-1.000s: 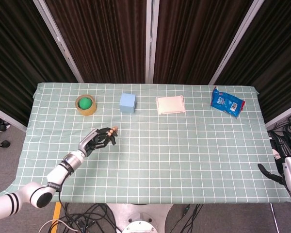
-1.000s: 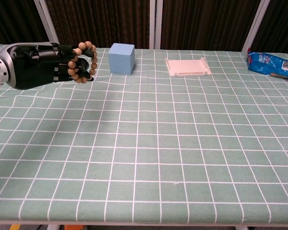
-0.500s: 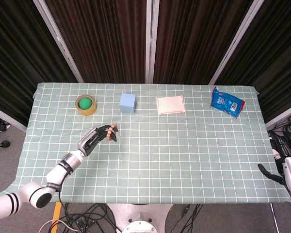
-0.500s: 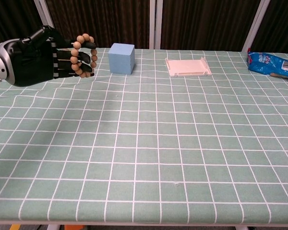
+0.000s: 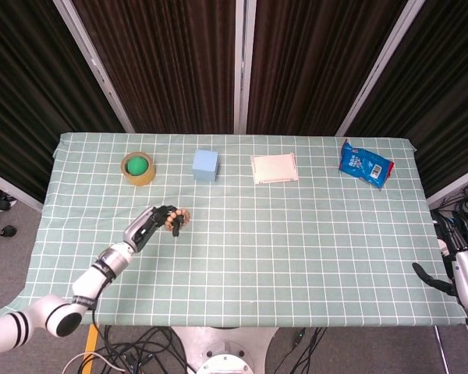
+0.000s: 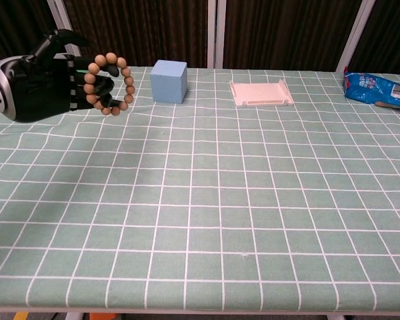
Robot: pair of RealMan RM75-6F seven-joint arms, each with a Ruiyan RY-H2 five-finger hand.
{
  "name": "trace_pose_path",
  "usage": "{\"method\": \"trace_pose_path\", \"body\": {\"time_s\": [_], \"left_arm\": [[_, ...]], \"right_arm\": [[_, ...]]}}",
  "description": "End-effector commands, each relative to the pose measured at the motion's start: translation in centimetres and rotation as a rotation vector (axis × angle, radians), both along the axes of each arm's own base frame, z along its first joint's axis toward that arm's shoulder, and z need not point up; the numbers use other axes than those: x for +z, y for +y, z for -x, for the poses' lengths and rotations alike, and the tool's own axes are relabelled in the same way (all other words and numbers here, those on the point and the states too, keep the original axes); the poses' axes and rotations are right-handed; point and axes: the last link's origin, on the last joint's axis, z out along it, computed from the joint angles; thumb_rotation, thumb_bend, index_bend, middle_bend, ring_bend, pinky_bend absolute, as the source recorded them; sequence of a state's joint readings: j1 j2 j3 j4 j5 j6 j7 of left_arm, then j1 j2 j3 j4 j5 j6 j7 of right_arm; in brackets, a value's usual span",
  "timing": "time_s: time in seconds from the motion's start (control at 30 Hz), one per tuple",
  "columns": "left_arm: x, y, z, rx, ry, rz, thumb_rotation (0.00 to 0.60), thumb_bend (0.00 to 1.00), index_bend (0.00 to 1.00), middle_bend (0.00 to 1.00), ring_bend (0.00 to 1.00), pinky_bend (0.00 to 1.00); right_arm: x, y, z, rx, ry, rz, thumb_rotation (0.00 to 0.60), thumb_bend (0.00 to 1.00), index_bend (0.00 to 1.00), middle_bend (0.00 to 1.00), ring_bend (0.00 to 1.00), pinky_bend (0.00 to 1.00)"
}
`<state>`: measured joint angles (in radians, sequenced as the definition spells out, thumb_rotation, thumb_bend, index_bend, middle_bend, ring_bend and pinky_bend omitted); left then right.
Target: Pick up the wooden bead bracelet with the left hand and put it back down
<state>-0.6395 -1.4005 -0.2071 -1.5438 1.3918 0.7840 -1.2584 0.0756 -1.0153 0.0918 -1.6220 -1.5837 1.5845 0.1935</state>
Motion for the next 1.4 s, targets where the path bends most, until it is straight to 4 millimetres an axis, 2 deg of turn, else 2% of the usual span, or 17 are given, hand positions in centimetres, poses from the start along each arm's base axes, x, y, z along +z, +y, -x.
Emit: {"method": "trace_pose_path", "body": {"time_s": [0.03,0.13,0.23,0.43,0.57,0.7,0.8,0.9,0.93,0.97,1.0,1.03,1.07,1.17,1.3,1.4], "left_arm": [[0.0,-0.1,0.1,-0.001,0.006,0.0,0.052,0.48,0.52,0.69,0.58,0.17],[0.0,0.1,0.4,-0.007,0.029,-0.02,0.04,0.47,0.52,0.68,0.57,0.17],[-0.1,0.4,1.2,-0.045,0.123,-0.079,0.021,0.47,0.49,0.64,0.54,0.17],[-0.8,0.8,3.3,-0.225,0.508,-0.279,0.003,0.46,0.45,0.56,0.44,0.16],[-1.5,0.5,4.0,-0.312,0.691,-0.325,0.01,0.45,0.44,0.53,0.37,0.16],[-1.3,0.3,4.7,-0.431,0.893,-0.352,0.021,0.39,0.34,0.42,0.25,0.15],[-0.7,0.1,4.8,-0.454,0.98,-0.405,0.058,0.33,0.28,0.32,0.17,0.12],[0.6,0.0,4.9,-0.422,1.013,-0.488,0.111,0.31,0.27,0.29,0.17,0.12],[1.2,0.1,5.0,-0.395,1.016,-0.523,0.209,0.3,0.27,0.29,0.17,0.13],[2.0,0.2,5.3,-0.36,1.02,-0.564,0.332,0.29,0.27,0.29,0.17,0.14],[3.1,0.3,5.8,-0.316,1.033,-0.619,0.423,0.29,0.27,0.29,0.17,0.15],[4.0,0.3,6.3,-0.284,1.043,-0.655,0.5,0.29,0.27,0.29,0.17,0.16],[5.2,0.1,7.1,-0.24,1.055,-0.698,0.526,0.29,0.27,0.3,0.17,0.17],[7.8,-0.9,9.5,-0.179,1.093,-0.75,0.543,0.29,0.27,0.3,0.17,0.15],[10.9,-4.0,13.6,-0.113,1.186,-0.73,0.538,0.28,0.27,0.3,0.17,0.12],[12.3,-6.8,15.5,-0.086,1.243,-0.692,0.533,0.29,0.27,0.3,0.17,0.12]], "right_arm": [[0.0,0.0,0.0,0.001,0.0,0.0,0.6,0.11,0.06,0.16,0.0,0.0],[0.0,-0.1,0.0,-0.001,-0.002,-0.001,0.6,0.11,0.06,0.16,0.0,0.0],[0.0,-0.1,0.1,-0.002,-0.001,-0.004,0.6,0.11,0.06,0.16,0.0,0.0],[-0.1,-0.2,0.2,-0.005,-0.003,-0.01,0.6,0.11,0.06,0.16,0.0,0.0],[-0.4,-0.3,0.3,-0.005,-0.006,-0.022,0.6,0.11,0.06,0.16,0.0,0.0],[-0.6,-0.4,0.3,-0.006,-0.007,-0.031,0.6,0.11,0.06,0.16,0.0,0.0],[-0.7,-0.5,0.3,-0.007,-0.006,-0.037,0.6,0.11,0.06,0.16,0.0,0.0],[-0.8,-0.6,0.3,-0.011,-0.005,-0.044,0.6,0.11,0.06,0.16,0.0,0.0],[-0.8,-0.6,0.4,-0.015,-0.004,-0.048,0.6,0.11,0.06,0.16,0.0,0.0],[-0.9,-0.6,0.4,-0.02,-0.003,-0.053,0.6,0.11,0.06,0.15,0.0,0.0],[-0.9,-0.7,0.6,-0.028,-0.003,-0.063,0.6,0.11,0.06,0.15,0.0,0.0],[-0.9,-0.8,0.8,-0.038,-0.005,-0.073,0.6,0.11,0.06,0.15,0.0,0.0],[-0.9,-1.0,1.0,-0.05,-0.008,-0.086,0.6,0.11,0.06,0.14,0.0,0.0],[-0.9,-1.5,1.4,-0.064,-0.013,-0.108,0.6,0.11,0.06,0.14,0.0,0.0],[-1.4,-2.0,1.6,-0.058,-0.028,-0.143,0.6,0.11,0.06,0.13,0.0,0.0],[-2.0,-2.2,1.5,-0.046,-0.026,-0.168,0.6,0.11,0.06,0.12,0.0,0.0]]}}
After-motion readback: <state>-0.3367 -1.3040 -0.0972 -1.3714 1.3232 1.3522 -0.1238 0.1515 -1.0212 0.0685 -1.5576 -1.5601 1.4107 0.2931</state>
